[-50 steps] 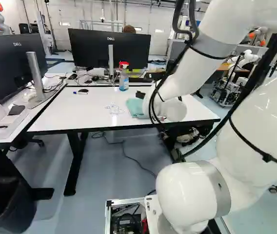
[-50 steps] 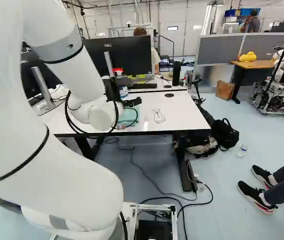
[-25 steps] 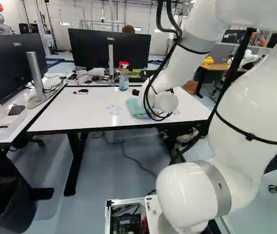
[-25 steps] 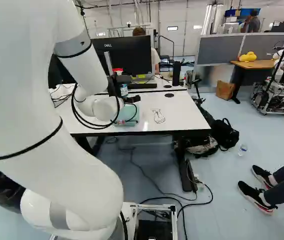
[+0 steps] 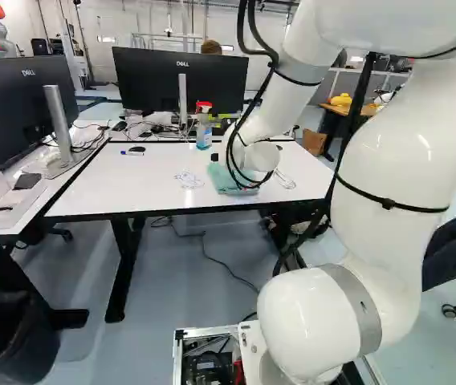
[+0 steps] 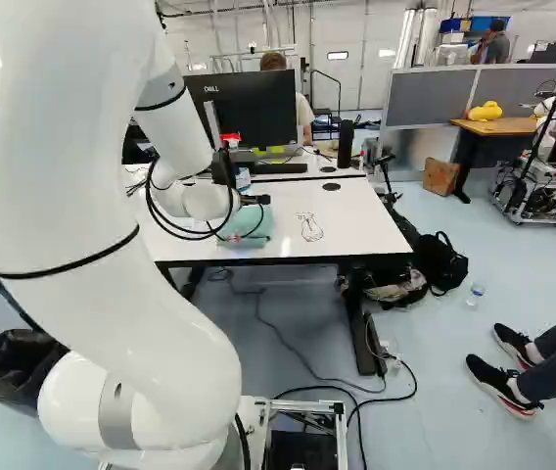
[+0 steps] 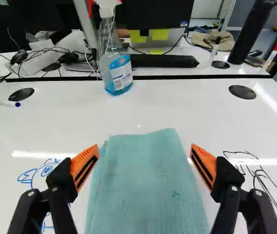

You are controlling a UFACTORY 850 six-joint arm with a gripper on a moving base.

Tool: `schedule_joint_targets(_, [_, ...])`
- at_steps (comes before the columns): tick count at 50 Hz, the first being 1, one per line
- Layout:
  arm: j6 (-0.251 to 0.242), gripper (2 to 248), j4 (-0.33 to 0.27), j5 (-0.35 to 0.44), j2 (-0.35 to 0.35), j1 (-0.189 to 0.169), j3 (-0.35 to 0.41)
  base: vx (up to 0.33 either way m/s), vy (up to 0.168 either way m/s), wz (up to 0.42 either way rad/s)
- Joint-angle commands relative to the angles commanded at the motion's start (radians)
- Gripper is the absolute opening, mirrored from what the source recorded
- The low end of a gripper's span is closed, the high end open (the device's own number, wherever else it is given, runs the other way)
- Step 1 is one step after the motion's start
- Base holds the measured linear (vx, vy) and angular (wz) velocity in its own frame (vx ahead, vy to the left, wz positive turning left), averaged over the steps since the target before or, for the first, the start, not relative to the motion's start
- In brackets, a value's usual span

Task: Clean the table with the green towel

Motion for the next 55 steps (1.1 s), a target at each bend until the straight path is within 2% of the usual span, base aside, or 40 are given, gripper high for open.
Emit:
schedule_joint_targets(35, [0.000, 247, 0.056, -0.255, -0.026, 0.005, -0.030, 0.000, 0.000, 0.000])
schedule_joint_targets(52, [0.000, 247, 0.058, -0.259, -0.027, 0.005, -0.030, 0.000, 0.000, 0.000])
schedule_joint_targets(55, [0.000, 240, 0.058, -0.259, -0.027, 0.005, -0.030, 0.000, 0.000, 0.000])
